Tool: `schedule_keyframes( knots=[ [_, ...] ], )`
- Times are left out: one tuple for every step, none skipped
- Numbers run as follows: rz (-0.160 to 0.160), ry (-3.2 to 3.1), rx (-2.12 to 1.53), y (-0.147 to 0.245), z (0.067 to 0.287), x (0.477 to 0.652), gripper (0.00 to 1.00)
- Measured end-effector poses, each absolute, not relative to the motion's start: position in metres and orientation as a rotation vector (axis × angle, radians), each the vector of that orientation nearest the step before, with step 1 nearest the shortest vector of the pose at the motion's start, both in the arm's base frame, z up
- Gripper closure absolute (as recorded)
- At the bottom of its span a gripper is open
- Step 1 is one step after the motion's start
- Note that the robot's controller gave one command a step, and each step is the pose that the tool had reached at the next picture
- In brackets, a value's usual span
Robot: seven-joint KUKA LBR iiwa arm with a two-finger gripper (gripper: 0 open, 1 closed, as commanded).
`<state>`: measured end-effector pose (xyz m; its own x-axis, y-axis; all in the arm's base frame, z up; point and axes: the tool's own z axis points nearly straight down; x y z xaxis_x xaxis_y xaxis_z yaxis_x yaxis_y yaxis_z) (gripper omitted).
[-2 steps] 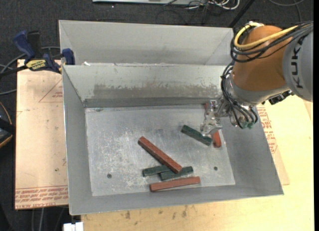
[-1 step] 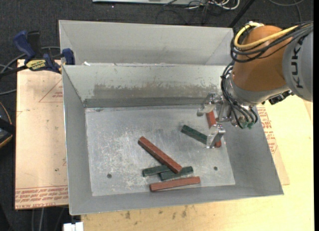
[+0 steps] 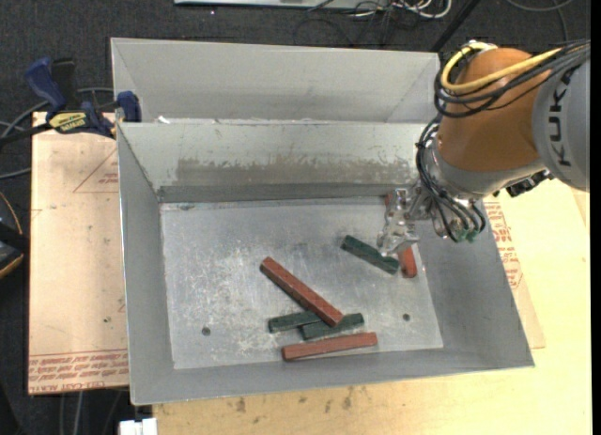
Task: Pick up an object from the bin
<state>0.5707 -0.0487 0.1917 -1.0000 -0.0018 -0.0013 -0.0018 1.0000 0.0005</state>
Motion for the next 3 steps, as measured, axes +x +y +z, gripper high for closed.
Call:
schedule_keyframes(
  knots=[
    [0.001, 3.140, -0.003, -0.0487, 0.1917, 0.5707, 0.00],
    [0.001, 3.140, -0.003, -0.0486, 0.1917, 0.5707, 1.00],
    [0.001, 3.140, -0.003, -0.0486, 0.1917, 0.5707, 0.00]
  ],
)
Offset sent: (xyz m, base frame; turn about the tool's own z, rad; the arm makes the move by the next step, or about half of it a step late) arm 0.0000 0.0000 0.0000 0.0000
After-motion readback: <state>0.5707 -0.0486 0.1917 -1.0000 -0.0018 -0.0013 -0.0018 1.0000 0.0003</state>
